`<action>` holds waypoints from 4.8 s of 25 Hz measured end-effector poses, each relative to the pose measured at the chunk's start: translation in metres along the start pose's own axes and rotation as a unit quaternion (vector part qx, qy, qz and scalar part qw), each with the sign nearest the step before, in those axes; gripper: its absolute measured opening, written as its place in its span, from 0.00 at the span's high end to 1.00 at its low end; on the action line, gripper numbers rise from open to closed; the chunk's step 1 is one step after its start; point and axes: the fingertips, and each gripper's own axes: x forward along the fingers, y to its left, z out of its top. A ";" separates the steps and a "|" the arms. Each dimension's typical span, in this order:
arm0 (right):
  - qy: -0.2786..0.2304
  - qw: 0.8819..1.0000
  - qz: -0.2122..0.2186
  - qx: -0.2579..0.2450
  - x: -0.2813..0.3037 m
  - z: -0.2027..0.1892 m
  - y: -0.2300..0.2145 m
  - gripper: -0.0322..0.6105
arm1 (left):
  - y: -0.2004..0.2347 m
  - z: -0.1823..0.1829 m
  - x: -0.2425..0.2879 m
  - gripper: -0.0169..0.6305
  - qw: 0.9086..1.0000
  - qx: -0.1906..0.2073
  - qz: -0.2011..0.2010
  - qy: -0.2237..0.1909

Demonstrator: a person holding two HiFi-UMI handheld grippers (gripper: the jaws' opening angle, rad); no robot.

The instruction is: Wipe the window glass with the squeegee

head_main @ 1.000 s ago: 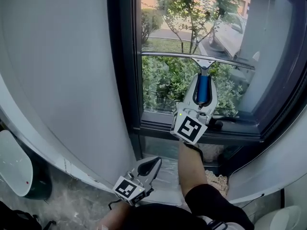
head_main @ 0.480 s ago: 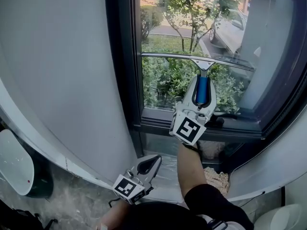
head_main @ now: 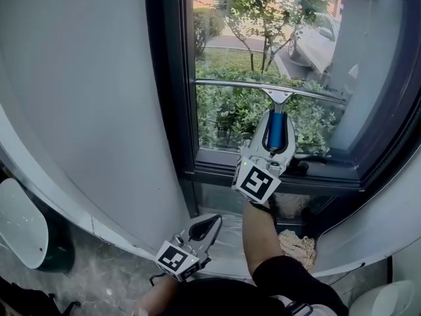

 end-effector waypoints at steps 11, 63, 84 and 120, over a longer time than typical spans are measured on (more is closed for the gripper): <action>0.008 1.000 -0.002 -0.016 -0.011 -0.014 -0.003 0.74 | -0.004 0.002 -0.002 0.97 1.000 -0.012 0.002 0.011; 0.097 0.995 -0.003 -0.037 -0.078 -0.078 -0.003 0.74 | 0.014 -0.032 -0.021 0.97 0.999 -0.023 0.027 0.040; 0.130 0.990 0.002 -0.046 -0.101 -0.099 -0.004 0.74 | 0.010 -0.047 -0.021 0.97 0.998 -0.041 0.006 0.057; 0.171 0.984 0.011 -0.051 -0.122 -0.118 -0.003 0.74 | 0.004 -0.058 -0.019 0.97 0.996 -0.049 -0.015 0.068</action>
